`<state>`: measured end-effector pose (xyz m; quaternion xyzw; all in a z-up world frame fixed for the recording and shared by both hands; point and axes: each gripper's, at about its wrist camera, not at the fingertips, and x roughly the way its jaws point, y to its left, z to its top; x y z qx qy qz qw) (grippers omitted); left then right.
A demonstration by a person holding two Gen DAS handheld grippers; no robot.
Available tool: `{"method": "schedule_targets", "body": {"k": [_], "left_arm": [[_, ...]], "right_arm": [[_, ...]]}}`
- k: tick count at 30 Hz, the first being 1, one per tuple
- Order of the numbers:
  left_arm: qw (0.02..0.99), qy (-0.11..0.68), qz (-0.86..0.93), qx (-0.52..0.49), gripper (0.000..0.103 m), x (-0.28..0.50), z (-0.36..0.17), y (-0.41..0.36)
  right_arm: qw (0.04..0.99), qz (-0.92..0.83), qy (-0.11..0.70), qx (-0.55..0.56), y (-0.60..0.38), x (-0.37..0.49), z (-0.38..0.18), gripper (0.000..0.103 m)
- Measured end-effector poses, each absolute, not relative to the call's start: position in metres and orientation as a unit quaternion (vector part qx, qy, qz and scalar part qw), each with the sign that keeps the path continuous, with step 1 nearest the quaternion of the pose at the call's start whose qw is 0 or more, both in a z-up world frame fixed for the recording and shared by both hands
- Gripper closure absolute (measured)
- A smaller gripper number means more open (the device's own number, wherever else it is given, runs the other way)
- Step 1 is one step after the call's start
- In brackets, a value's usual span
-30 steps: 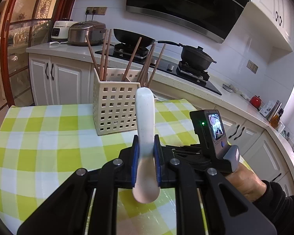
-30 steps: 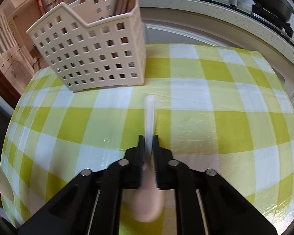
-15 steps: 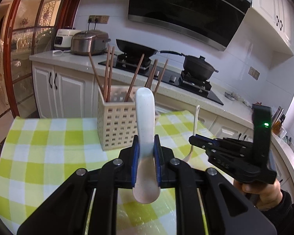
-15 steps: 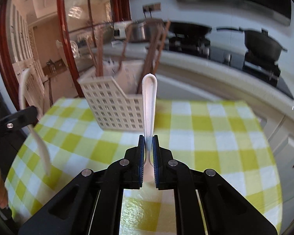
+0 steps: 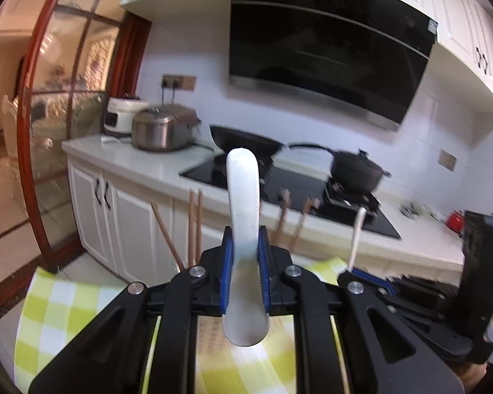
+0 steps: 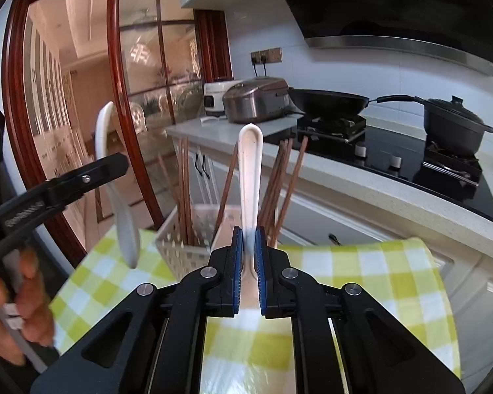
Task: Organize utensils
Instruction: 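Lower both held spoons into the caddy and open both tools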
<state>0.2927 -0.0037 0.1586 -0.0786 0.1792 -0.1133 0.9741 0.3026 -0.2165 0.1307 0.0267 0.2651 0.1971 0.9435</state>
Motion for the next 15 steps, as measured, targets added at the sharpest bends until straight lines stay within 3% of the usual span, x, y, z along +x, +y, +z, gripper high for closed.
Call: {"method": "schedule_targets", "body": {"k": [15], "left_arm": [[0.982,0.167,-0.062,-0.067,0.089,0.346,0.121,-0.006]], "right_arm": [[0.939,0.200,0.277,0.042,-0.201,0.355,0.107,0.094]]}}
